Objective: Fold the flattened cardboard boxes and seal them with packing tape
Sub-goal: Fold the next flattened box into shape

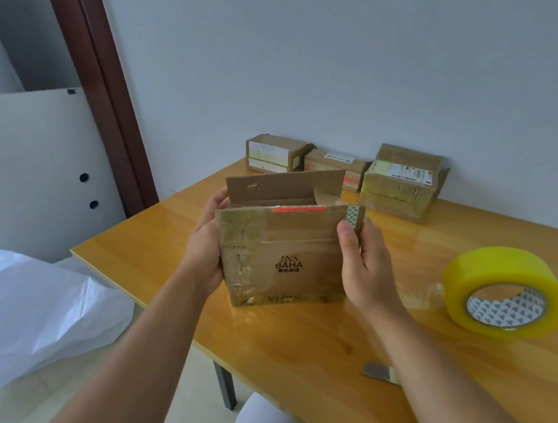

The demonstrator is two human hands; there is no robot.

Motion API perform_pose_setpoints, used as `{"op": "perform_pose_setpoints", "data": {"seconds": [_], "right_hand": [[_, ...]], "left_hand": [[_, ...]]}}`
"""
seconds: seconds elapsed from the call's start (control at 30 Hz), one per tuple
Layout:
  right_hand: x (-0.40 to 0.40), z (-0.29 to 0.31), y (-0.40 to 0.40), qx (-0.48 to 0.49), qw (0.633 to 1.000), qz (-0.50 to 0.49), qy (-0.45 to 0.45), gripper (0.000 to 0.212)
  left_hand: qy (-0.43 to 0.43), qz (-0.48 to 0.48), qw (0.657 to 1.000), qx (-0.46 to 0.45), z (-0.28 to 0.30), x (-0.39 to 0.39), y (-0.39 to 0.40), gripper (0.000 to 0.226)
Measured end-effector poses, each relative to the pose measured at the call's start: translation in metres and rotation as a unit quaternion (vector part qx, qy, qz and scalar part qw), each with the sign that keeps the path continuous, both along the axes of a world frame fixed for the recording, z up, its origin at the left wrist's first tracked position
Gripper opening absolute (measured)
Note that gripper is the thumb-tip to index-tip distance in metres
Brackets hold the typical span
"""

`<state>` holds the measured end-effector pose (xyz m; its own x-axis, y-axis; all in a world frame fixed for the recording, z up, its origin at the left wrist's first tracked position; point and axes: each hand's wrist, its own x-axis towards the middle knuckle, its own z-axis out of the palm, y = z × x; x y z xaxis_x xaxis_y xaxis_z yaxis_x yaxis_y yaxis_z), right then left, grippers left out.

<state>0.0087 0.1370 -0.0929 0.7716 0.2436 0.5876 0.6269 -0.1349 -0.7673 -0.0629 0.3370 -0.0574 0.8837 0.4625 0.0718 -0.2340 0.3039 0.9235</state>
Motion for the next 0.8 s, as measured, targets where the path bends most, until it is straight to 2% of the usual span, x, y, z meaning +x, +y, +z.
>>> {"op": "perform_pose_setpoints", "data": {"seconds": [0.07,0.23,0.3,0.4,0.53,0.63,0.7,0.8], "right_hand": [[0.001,0.0,0.001,0.01,1.0,0.002,0.002,0.043],[0.003,0.003,0.0,0.016,0.999,0.027,0.027,0.02],[0.004,0.001,0.0,0.022,0.999,0.034,0.035,0.023],[0.004,-0.002,0.004,0.037,0.999,0.025,0.032,0.038],[0.003,-0.004,0.011,0.035,0.999,-0.01,0.024,0.022],[0.004,-0.006,0.009,0.041,0.999,-0.005,0.035,0.037],[0.006,-0.006,0.007,0.035,0.999,-0.015,0.009,0.044],[0.01,-0.005,0.005,-0.013,0.998,-0.03,-0.046,0.037]], "left_hand": [[0.002,0.002,1.0,-0.003,0.0,0.0,0.0,0.035],[0.015,0.001,1.0,-0.01,-0.001,0.0,0.001,0.028],[0.016,0.002,1.0,-0.011,-0.001,0.0,0.0,0.027],[-0.002,0.001,1.0,-0.018,-0.002,0.001,-0.001,0.023],[-0.012,0.011,1.0,-0.022,-0.008,0.003,-0.002,0.02],[-0.03,0.011,0.998,-0.046,-0.008,0.002,-0.005,0.027],[-0.016,0.007,0.999,-0.044,-0.007,0.001,-0.006,0.025],[0.005,0.029,0.999,-0.037,-0.008,0.001,-0.004,0.019]]}}
